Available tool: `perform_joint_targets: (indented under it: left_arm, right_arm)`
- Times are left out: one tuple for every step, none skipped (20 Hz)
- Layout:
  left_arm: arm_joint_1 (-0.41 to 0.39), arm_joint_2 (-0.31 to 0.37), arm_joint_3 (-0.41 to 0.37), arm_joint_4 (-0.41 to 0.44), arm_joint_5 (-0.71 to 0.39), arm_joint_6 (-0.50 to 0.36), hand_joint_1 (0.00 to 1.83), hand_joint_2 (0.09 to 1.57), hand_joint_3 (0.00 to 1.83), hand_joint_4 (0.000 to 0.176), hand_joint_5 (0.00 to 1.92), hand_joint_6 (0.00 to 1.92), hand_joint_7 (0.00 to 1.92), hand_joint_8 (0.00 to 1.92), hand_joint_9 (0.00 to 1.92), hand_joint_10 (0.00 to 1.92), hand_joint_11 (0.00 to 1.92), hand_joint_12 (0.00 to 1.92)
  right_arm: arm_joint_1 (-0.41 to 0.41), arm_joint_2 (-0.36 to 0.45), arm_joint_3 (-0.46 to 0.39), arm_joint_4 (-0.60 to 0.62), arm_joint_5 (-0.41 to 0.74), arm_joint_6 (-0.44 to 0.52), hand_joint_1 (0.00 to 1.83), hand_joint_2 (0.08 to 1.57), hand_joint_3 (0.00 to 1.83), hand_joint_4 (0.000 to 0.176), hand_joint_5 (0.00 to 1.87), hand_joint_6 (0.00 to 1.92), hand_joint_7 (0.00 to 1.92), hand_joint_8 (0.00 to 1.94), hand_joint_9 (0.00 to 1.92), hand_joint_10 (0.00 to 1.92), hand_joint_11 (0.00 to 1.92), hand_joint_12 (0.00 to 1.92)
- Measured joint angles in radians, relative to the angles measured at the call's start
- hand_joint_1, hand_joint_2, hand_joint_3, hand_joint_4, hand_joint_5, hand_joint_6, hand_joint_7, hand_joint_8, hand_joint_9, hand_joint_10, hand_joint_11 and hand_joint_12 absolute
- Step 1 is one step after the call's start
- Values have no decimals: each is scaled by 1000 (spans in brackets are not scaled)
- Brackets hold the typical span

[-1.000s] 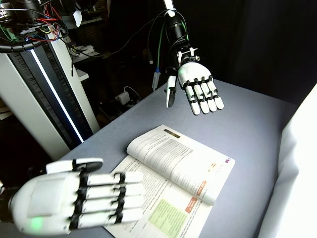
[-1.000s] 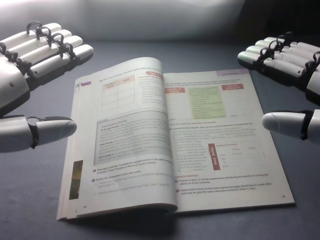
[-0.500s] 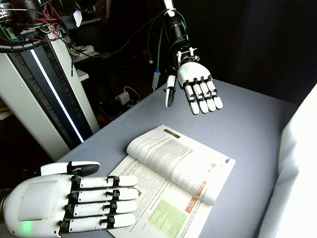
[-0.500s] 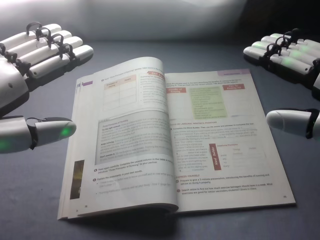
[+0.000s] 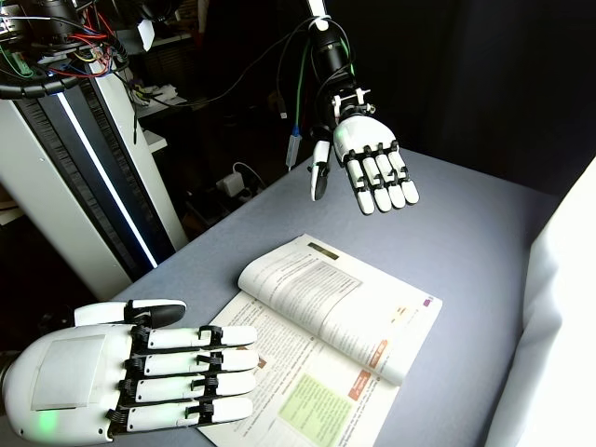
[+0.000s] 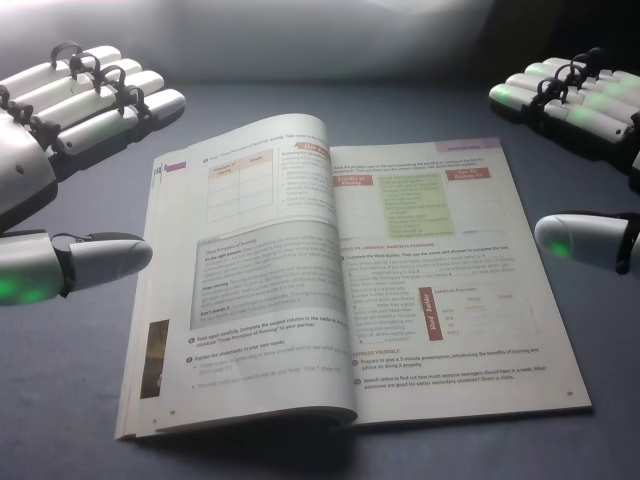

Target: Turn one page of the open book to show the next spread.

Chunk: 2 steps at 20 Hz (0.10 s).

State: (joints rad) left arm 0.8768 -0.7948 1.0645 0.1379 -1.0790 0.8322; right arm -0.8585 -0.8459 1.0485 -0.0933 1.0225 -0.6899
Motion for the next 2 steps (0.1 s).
perform_joint_targets:
  left_arm:
    - [0,0,0,0,-8,0,0,1275,2,0,0,0,0,0,0,0,0,0]
    - [0,0,0,0,-17,0,0,1276,2,0,0,0,0,0,0,0,0,0]
  right_arm:
    - [0,3,-3,-9,12,0,19,1321,16,0,0,0,0,0,0,0,0,0]
    - [-3,7,-9,-12,27,0,39,1317,12,0,0,0,0,0,0,0,0,0]
